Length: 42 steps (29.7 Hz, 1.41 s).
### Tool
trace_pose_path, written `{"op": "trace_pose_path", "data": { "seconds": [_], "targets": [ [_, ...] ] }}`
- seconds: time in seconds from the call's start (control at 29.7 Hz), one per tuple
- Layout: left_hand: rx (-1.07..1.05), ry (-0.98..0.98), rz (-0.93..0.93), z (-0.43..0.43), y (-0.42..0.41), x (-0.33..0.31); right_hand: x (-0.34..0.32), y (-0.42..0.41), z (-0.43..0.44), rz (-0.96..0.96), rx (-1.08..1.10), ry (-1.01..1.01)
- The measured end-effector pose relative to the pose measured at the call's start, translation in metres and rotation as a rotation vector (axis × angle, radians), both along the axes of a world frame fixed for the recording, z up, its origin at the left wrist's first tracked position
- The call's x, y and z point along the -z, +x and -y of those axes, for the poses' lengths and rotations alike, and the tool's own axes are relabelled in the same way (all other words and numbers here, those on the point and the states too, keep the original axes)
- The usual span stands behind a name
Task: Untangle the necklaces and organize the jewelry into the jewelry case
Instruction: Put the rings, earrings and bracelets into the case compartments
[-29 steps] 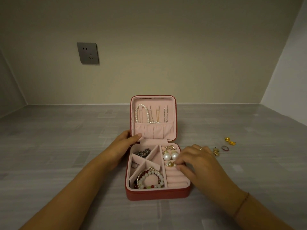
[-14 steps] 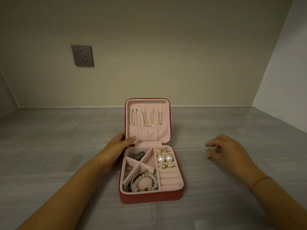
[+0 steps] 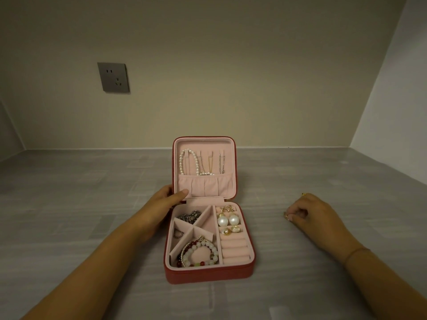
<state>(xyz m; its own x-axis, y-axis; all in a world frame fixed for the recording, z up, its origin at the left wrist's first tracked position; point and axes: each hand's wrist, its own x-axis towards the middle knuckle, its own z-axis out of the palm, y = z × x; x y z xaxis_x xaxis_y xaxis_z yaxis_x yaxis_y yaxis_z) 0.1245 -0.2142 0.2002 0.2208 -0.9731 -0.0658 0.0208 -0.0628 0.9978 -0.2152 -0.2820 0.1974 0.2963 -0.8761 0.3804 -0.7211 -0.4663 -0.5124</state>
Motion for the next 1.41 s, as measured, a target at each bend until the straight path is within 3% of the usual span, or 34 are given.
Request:
{"op": "trace_pose_path", "data": {
  "seconds": [0.1,0.3,0.37,0.44,0.61,0.67,0.77,1.11,1.41],
  "targets": [
    [0.002,-0.002,-0.011,0.0,-0.001,0.0,-0.006,-0.002,-0.002,0.186,-0.02,0.132],
    [0.009,0.002,-0.023,0.0,0.0,0.001,-0.026,0.011,-0.028,0.746,-0.174,0.576],
    [0.013,0.0,-0.016,0.001,0.001,0.001,-0.033,0.017,-0.04,0.837,-0.241,0.688],
    [0.015,0.002,-0.003,0.001,0.002,0.001,-0.036,0.026,-0.053,0.745,-0.3,0.693],
    [0.013,0.001,-0.008,0.001,0.001,0.001,-0.035,0.057,-0.076,0.214,-0.414,0.515],
    [0.013,-0.001,-0.005,0.0,0.0,0.0,-0.035,0.067,-0.079,0.098,-0.41,0.433],
    [0.016,0.003,-0.004,0.001,0.001,0.001,-0.042,0.07,-0.083,0.065,-0.44,0.418],
    [0.013,0.008,0.035,0.001,0.003,0.002,-0.064,0.085,-0.091,0.009,-0.488,0.688],
    [0.009,0.013,0.031,0.001,0.002,0.002,-0.063,0.092,-0.09,-0.01,-0.386,0.583]
  ]
}}
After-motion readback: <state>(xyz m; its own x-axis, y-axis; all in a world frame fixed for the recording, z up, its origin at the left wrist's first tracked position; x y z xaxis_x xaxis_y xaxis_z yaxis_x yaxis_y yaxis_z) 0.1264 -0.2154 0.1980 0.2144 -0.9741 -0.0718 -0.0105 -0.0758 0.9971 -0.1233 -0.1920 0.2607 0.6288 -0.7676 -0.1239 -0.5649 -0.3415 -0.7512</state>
